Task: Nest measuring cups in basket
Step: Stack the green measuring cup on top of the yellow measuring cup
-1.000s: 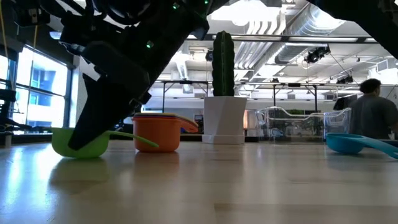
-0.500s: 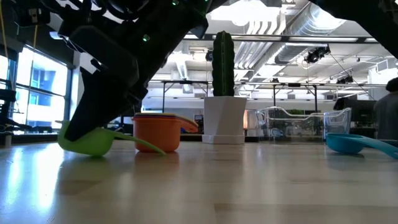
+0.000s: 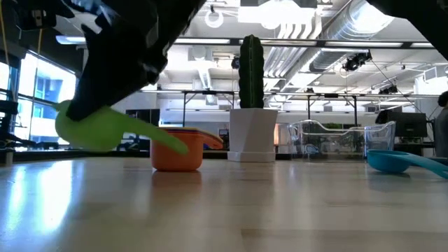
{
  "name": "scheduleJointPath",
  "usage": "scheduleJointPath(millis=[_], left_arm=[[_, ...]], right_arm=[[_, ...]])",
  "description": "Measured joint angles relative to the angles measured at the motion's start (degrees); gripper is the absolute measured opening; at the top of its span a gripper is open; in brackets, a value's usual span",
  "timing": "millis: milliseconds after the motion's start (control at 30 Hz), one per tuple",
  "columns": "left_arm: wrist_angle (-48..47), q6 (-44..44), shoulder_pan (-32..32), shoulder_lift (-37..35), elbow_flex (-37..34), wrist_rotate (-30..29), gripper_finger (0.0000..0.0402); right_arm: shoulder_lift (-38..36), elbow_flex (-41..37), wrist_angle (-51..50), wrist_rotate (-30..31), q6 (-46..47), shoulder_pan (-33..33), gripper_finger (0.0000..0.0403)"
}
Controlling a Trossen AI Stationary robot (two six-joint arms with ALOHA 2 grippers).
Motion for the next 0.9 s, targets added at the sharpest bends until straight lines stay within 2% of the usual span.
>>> scheduleJointPath(millis=[267,433,900], left_arm=[[0.03,-0.11,0.0,-0.02,0.0,0.0,0.0104],[-1.08,-0.15,-0.02,-0.02,0.0,0.0,0.0104],[-3.37,-1.01,-0.02,-0.02,0.0,0.02,0.0104]], right_arm=[[-0.13,5.83,-6.45,4.22,-3.77,-0.14,0.0005],[-0.74,5.51,-8.97,5.06,-6.46,-0.22,0.0005],[-1.86,5.73,-22.47,15.56,-22.63,-0.66,0.0006]])
